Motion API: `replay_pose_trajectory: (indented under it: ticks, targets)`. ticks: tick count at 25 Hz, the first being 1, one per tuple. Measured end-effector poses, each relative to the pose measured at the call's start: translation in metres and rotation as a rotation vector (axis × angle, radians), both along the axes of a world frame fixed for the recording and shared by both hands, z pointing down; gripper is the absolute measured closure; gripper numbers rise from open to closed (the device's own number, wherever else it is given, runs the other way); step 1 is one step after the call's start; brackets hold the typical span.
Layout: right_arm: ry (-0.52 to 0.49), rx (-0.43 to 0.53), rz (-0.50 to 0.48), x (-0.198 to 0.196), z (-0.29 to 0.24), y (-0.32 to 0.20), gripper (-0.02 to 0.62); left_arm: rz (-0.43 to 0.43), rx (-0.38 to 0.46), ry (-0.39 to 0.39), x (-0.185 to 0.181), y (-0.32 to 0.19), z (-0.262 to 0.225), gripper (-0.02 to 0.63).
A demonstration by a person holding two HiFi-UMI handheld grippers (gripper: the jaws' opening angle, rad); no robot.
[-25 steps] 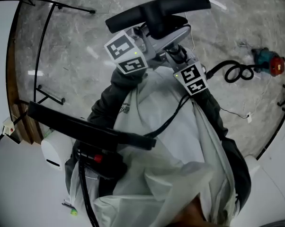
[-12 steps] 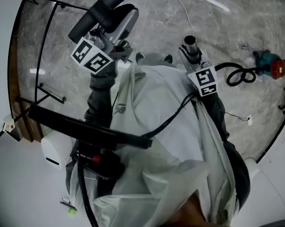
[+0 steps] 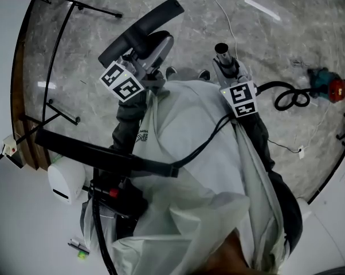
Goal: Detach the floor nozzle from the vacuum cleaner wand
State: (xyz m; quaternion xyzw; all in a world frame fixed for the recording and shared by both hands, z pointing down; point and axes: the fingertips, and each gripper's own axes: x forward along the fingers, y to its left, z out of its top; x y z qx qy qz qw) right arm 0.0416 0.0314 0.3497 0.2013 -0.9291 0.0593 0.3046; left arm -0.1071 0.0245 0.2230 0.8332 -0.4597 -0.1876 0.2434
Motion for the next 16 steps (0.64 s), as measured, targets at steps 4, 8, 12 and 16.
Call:
replay_pose_trajectory:
  ticks: [4, 8, 12, 16]
  targets:
    - [-0.004, -0.020, 0.006, 0.002, 0.003, 0.001, 0.549, 0.009, -0.011, 0.025, 0.005, -0.002, 0.004, 0.529]
    - [0.009, -0.026, -0.015, 0.003, 0.005, 0.006, 0.549, 0.008, -0.016, 0.088, 0.008, -0.005, 0.006, 0.529]
    - [0.022, -0.030, -0.039, 0.003, 0.008, 0.010, 0.549, 0.016, -0.019, 0.102, 0.014, -0.004, 0.008, 0.529]
    - [0.034, -0.033, -0.046, 0.008, 0.010, 0.011, 0.549, 0.032, -0.015, 0.114, 0.025, -0.003, 0.007, 0.529]
